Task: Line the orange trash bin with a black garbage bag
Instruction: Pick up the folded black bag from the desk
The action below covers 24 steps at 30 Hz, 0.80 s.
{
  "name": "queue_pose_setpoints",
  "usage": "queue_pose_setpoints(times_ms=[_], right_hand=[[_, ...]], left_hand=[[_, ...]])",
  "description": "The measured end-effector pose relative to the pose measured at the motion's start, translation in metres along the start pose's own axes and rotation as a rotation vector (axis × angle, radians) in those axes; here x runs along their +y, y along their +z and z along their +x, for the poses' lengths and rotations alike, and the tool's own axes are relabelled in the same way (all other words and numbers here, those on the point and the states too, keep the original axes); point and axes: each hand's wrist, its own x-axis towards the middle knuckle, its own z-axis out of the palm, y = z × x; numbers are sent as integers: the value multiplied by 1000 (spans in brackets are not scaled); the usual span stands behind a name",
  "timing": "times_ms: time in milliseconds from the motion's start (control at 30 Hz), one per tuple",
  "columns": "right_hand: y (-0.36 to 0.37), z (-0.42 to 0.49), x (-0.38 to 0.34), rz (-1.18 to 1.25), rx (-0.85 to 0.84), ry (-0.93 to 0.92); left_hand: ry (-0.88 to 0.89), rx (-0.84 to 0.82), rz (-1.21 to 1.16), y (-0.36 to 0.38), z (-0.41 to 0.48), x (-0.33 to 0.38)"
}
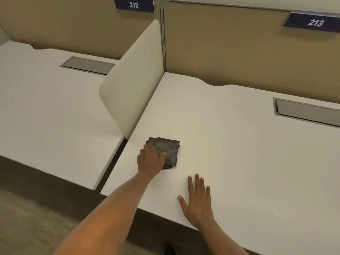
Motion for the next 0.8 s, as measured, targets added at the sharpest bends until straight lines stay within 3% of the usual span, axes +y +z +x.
queue_pose_setpoints(times_ms=[500,800], right_hand=[[9,3,-2,-71,32,7],[1,4,-2,-35,-7,12]], left_hand=[[-196,-36,7,24,35,-10],[-262,-109,-267,17,31,-7]])
